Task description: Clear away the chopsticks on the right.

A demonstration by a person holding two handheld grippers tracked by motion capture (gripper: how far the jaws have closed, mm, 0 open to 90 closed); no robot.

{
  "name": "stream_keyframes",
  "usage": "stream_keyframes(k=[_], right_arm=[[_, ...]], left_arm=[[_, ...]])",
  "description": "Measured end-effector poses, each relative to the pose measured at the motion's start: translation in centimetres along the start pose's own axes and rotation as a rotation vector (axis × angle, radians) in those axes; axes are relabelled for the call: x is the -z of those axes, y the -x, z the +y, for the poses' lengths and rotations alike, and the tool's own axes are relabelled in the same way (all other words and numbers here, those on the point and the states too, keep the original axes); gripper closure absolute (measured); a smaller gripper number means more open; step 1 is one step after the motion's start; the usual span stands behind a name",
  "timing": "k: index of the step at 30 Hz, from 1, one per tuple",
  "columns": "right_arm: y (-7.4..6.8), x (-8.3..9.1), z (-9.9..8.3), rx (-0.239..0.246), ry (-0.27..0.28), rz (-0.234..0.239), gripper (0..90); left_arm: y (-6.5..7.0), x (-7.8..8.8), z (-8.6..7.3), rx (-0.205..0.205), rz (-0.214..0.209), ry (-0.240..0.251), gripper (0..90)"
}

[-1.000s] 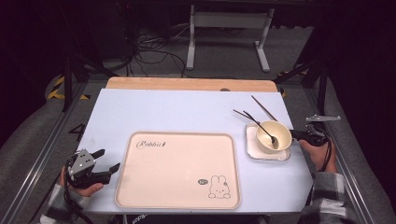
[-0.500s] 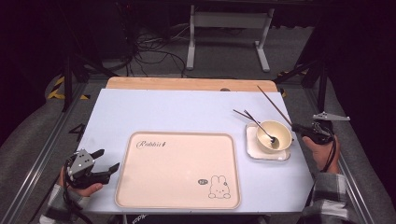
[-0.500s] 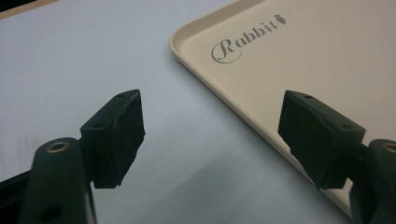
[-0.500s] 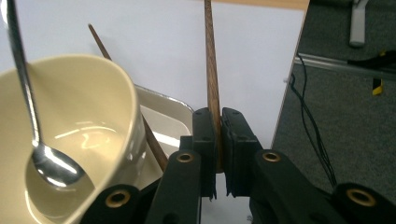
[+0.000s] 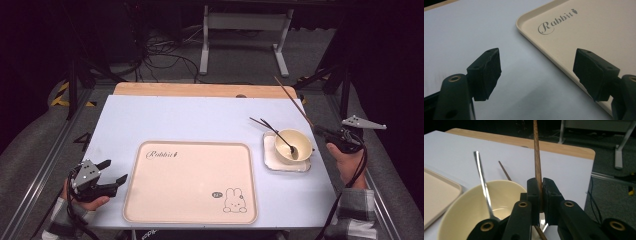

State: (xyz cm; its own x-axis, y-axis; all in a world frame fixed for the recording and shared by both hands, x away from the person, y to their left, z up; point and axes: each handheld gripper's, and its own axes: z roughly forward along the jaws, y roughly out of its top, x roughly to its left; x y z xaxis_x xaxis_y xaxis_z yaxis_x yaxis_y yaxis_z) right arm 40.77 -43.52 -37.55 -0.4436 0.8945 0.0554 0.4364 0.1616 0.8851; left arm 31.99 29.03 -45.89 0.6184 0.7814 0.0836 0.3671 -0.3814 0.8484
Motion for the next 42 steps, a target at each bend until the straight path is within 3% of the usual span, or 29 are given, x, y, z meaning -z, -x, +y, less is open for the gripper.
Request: stream_keyframes(k=[26, 36, 42], right_arm=[[-5.2, 1.0, 1.9, 0.106, 0.043, 0.084, 84.8], [-8.7, 1.6, 2.3, 0.178, 0.05, 0.151, 84.8], [-11.2, 1.3, 1.9, 0.223, 0.021, 0.205, 84.8]], left_arm=[[0.2, 0.0, -0.1, -0.009, -0.003, -0.003, 23.3], [0.2, -0.1, -0.1, -0.006, -0.006, 0.002, 23.3], [0.2, -0.1, -0.1, -0.01, -0.009, -0.002, 23.3]])
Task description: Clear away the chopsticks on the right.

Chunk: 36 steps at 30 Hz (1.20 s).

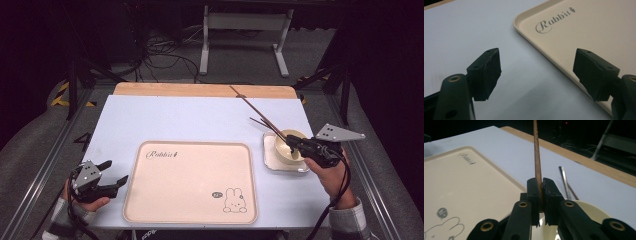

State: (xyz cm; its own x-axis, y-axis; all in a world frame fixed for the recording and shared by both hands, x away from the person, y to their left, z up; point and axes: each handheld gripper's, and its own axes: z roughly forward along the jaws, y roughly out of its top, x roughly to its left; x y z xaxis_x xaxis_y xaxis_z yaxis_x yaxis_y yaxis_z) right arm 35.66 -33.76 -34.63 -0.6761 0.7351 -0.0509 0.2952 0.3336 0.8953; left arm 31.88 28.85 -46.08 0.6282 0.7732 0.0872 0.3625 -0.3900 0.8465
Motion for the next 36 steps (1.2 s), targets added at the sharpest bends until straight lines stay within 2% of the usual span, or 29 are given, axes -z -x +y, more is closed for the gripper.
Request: stream_keyframes(k=[7, 10, 11, 12, 13, 16, 27, 36], right_arm=[[-3.1, -1.4, -0.7, 0.051, -0.057, 0.085, 84.8], [-3.8, -1.8, -0.9, 0.062, -0.071, 0.101, 84.8], [-4.6, -2.3, -1.2, 0.073, -0.091, 0.121, 84.8], [-4.6, -2.3, -1.2, 0.073, -0.091, 0.121, 84.8], [-5.3, -2.8, -1.5, 0.084, -0.11, 0.141, 84.8], [-6.3, -3.5, -1.9, 0.101, -0.138, 0.164, 84.8], [-8.2, -6.2, -3.3, 0.133, -0.223, 0.217, 84.8], [-9.1, -7.6, -4.2, 0.142, -0.276, 0.252, 84.7]], left_arm=[[0.0, 0.1, 0.0, 0.001, 0.0, 0.004, 23.2], [0.0, 0.2, 0.0, 0.003, -0.002, 0.01, 23.2], [0.0, 0.2, 0.0, 0.003, -0.001, 0.012, 23.1], [0.0, 0.2, 0.0, 0.003, -0.001, 0.012, 23.1], [0.0, 0.2, -0.1, 0.0, 0.0, 0.011, 23.1], [0.0, 0.3, -0.1, 0.003, 0.001, 0.011, 23.1], [0.1, 0.2, -0.1, -0.004, 0.002, 0.008, 23.1], [0.1, 0.2, -0.1, -0.002, 0.004, 0.01, 23.1]])
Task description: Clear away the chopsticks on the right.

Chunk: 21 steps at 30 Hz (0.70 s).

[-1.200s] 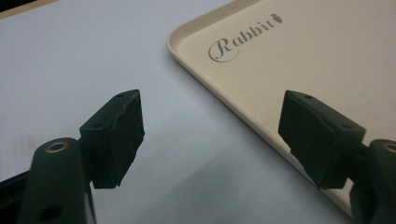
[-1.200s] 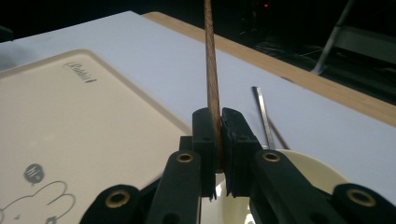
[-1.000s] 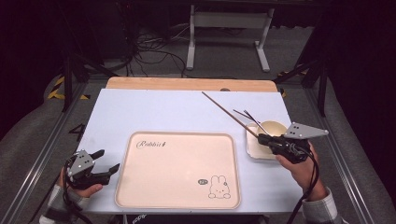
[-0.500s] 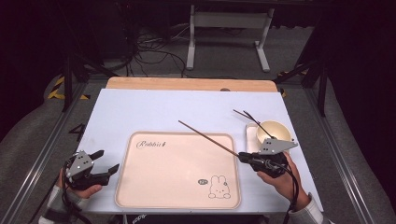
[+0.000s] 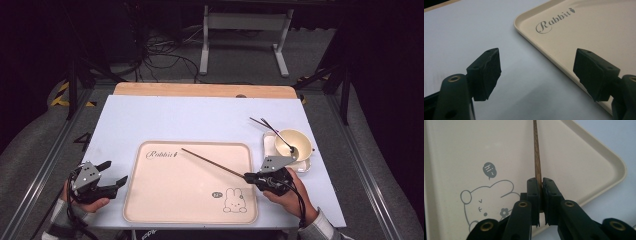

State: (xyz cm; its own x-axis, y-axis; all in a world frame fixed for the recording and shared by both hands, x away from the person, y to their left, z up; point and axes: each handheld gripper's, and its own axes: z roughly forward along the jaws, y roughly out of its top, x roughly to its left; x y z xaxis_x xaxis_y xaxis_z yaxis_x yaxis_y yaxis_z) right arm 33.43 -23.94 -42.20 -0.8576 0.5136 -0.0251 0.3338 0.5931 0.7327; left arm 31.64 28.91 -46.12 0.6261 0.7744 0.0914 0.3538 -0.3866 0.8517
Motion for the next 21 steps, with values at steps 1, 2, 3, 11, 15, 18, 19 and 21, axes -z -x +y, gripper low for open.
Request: stream_keyframes(k=[1, 2, 3, 11, 15, 18, 19, 21], right_arm=[[0.0, -0.1, 0.0, 0.0, -0.006, 0.002, 84.7], [-0.1, -0.3, -0.1, 0.001, -0.01, 0.006, 84.7], [-0.1, -0.4, -0.1, -0.001, -0.016, 0.008, 84.7], [-0.3, -1.4, -0.3, -0.004, -0.039, 0.025, 84.5], [-0.2, -1.6, -0.4, -0.012, -0.049, 0.03, 84.4], [-0.2, -1.7, -0.5, -0.011, -0.055, 0.027, 84.3], [-0.2, -1.7, -0.5, -0.011, -0.058, 0.026, 84.2], [-0.3, -1.8, -0.5, -0.006, -0.068, 0.028, 84.1]], left_arm=[[0.0, 0.0, 0.0, 0.001, -0.002, 0.001, 23.1], [0.0, 0.0, 0.0, 0.002, -0.004, 0.002, 23.1], [0.0, 0.0, 0.0, 0.002, -0.005, 0.003, 23.1], [0.0, 0.0, 0.0, 0.004, -0.007, -0.003, 23.3], [0.0, 0.0, 0.0, -0.005, -0.004, -0.008, 23.2], [0.0, 0.0, 0.0, -0.006, -0.003, -0.012, 23.2], [0.0, 0.0, 0.0, -0.007, -0.003, -0.012, 23.2], [0.0, 0.0, 0.0, -0.009, -0.002, -0.015, 23.2]])
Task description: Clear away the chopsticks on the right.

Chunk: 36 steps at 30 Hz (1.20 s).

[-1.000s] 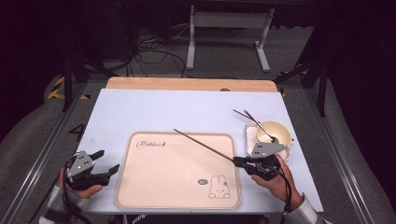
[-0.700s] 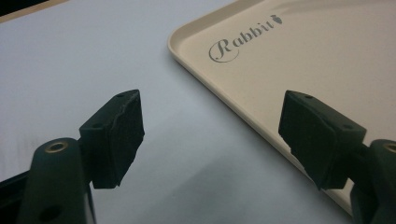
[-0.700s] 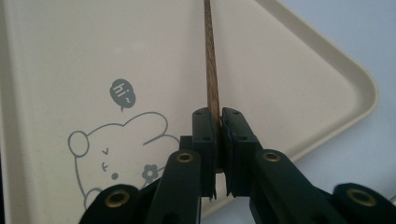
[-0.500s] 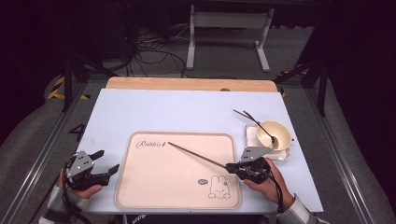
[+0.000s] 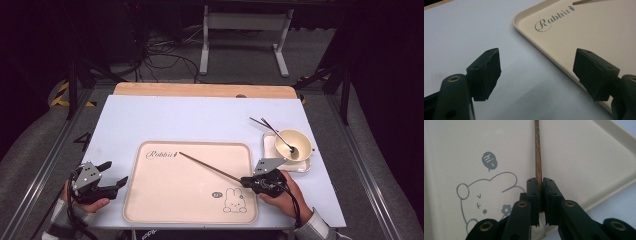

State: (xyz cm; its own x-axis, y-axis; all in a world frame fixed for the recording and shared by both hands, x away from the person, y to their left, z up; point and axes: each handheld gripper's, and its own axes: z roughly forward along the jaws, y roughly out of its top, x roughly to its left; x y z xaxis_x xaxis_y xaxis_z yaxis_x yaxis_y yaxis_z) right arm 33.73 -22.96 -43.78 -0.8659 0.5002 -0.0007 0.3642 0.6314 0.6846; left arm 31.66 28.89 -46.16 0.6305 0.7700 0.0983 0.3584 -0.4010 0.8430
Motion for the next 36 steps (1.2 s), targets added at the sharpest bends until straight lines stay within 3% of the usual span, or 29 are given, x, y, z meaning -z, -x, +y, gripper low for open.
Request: stream_keyframes(k=[12, 21, 36], right_arm=[[-0.4, 0.0, 0.2, 0.024, -0.008, -0.005, 78.6], [-0.1, 1.3, 0.6, 0.031, 0.046, -0.003, 65.7], [1.0, 4.7, 1.1, 0.004, 0.156, -0.109, 53.6]], left_arm=[[0.0, -0.1, 0.0, 0.002, 0.003, -0.004, 23.3], [0.0, -0.1, 0.0, 0.0, 0.008, -0.004, 23.3], [0.1, -0.3, 0.0, 0.0, 0.007, -0.014, 22.9]])
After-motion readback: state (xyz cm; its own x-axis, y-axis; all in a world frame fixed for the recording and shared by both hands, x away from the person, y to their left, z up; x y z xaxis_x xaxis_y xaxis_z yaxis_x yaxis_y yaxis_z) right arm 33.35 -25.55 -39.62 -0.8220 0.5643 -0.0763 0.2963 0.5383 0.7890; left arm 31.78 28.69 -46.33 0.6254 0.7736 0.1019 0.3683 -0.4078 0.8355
